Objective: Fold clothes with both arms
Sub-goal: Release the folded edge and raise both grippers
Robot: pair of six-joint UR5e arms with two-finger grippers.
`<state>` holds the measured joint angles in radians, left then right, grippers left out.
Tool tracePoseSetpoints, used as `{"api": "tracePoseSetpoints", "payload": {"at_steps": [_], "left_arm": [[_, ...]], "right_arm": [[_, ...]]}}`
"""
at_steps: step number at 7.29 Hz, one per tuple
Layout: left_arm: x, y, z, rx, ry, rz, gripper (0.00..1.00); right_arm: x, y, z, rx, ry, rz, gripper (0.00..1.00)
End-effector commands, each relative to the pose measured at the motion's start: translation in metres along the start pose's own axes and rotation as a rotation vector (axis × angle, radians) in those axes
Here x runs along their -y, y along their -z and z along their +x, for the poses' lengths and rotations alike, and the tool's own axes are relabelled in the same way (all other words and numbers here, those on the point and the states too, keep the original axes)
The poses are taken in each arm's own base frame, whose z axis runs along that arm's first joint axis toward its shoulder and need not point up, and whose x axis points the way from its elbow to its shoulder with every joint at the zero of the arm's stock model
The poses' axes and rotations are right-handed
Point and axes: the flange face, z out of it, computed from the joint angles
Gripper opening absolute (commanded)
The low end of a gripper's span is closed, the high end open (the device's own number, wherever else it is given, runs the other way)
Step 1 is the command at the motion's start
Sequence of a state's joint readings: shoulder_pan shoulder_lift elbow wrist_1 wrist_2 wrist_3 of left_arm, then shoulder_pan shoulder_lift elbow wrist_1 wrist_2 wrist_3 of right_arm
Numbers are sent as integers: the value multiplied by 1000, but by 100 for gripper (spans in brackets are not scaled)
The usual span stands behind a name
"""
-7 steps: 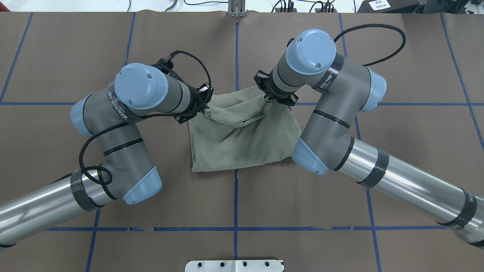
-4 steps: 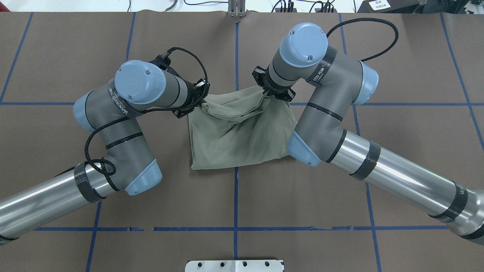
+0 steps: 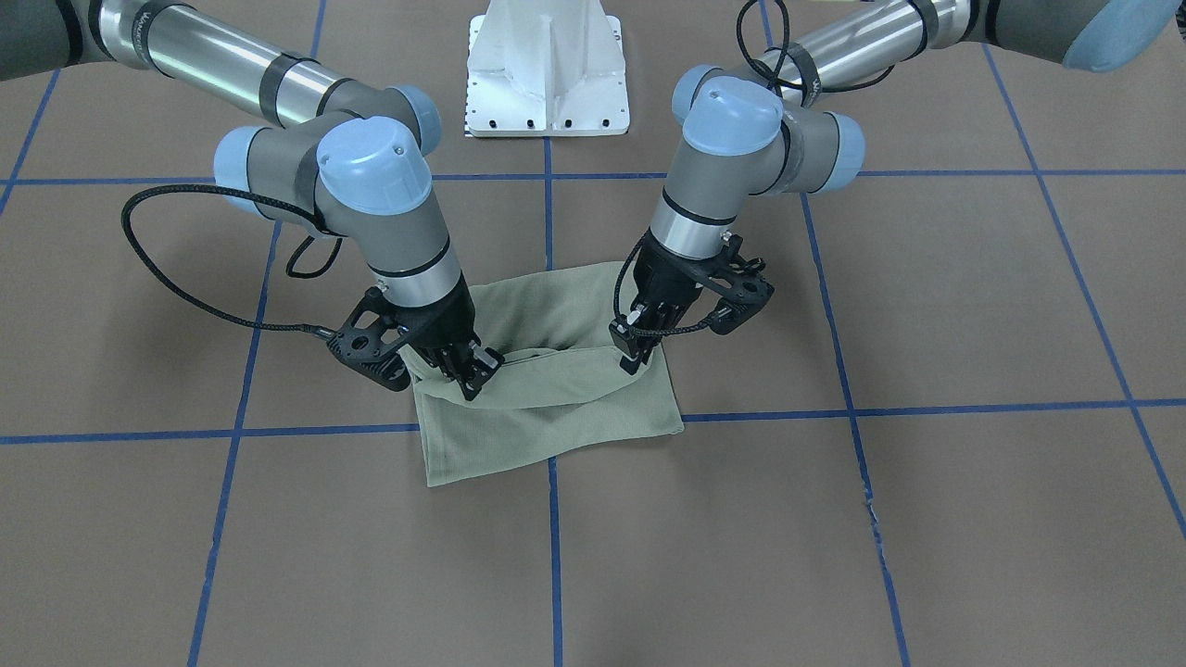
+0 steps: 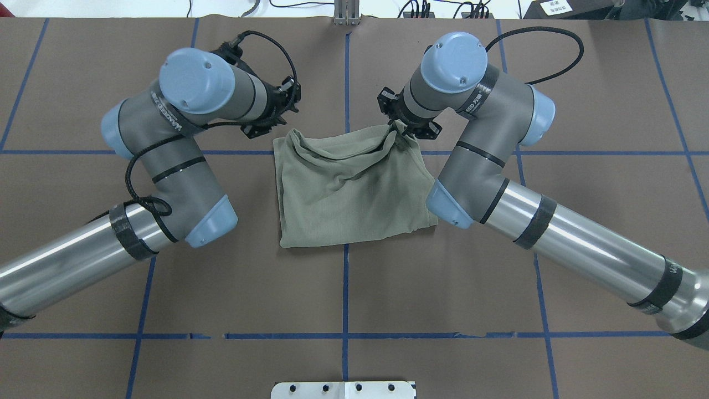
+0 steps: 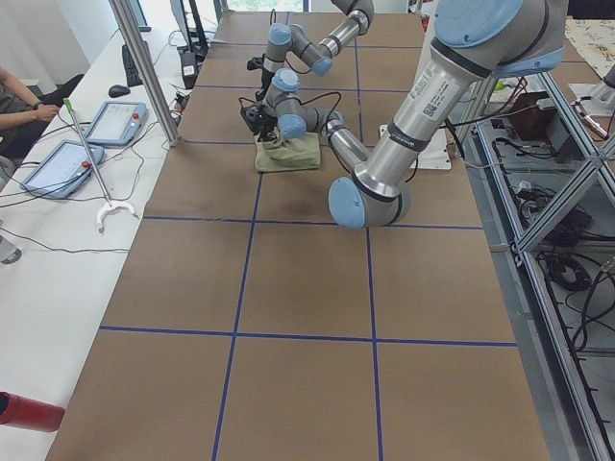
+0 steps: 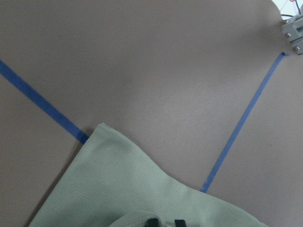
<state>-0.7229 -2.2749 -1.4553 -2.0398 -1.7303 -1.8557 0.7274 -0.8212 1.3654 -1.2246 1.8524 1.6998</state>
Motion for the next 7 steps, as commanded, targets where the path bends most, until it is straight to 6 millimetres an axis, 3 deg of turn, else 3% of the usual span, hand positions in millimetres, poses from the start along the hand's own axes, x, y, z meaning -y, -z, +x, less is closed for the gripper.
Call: {"api": "tracePoseSetpoints", "payload": {"at_steps": [1,3,4,5,6,7], "left_arm": [[82,-24,-15,63,-31,95,100],[89,-25,-18,71,-67,92,100],[108,-16,-19,74,-102,87,100],[139,-8,-36,102,-166,25,100],[172,6,-57,114,-210,11,100],[196,17,-62,114,-252,33,100]], "right_arm": [[48,-8,1,-28,8,9,100],[51,9,-14,-2,37,-33,100],[43,15,-20,7,83,-64,100],[32,27,-23,26,127,-110,100],[2,26,-26,26,180,-138,100],[-36,22,-34,10,220,-167,100]]}}
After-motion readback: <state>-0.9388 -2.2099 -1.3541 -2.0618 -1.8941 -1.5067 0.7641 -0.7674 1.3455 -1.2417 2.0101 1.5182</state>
